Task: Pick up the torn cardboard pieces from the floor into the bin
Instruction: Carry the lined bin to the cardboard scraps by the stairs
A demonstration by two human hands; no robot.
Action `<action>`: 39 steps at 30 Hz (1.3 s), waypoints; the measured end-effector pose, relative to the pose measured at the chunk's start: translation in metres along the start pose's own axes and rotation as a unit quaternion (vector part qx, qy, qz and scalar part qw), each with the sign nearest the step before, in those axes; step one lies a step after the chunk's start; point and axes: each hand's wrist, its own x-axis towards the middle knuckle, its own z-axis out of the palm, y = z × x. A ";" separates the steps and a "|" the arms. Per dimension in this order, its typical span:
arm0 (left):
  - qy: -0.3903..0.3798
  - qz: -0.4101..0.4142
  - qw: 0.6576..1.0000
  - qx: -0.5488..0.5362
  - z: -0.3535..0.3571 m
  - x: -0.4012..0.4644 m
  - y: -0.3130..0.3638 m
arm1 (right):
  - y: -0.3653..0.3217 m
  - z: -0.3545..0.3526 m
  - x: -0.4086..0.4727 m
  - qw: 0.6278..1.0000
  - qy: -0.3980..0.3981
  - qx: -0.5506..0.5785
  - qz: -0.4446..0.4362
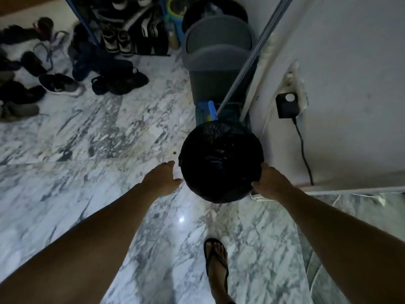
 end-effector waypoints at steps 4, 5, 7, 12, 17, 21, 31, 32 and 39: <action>0.024 -0.019 0.999 -0.025 0.023 0.039 -0.005 | 0.007 0.023 0.036 0.997 0.032 0.040 0.049; 0.038 -0.017 0.999 -0.033 0.030 0.050 -0.005 | 0.009 0.029 0.046 0.996 0.040 0.058 0.063; 0.076 -0.013 0.996 -0.049 0.044 0.070 -0.006 | 0.013 0.041 0.064 0.992 0.057 0.088 0.076; 0.076 -0.035 0.984 -0.158 0.069 0.112 -0.008 | 0.023 0.063 0.099 0.990 0.057 0.111 0.071; 0.084 -0.018 0.977 -0.197 0.082 0.129 -0.007 | 0.029 0.075 0.109 0.987 0.087 0.118 0.072; 0.073 -0.002 0.976 -0.203 0.081 0.120 -0.008 | 0.025 0.068 0.097 0.988 0.080 0.112 0.068; 0.135 -0.084 0.952 -0.262 0.003 -0.003 -0.039 | -0.069 -0.013 0.003 0.990 0.123 0.071 -0.005; 0.135 -0.093 0.949 -0.270 -0.003 -0.017 -0.044 | -0.081 -0.020 -0.008 0.989 0.131 0.066 -0.010; 0.188 -0.124 0.923 -0.311 -0.062 -0.150 -0.105 | -0.185 -0.055 -0.113 0.976 0.193 0.010 -0.095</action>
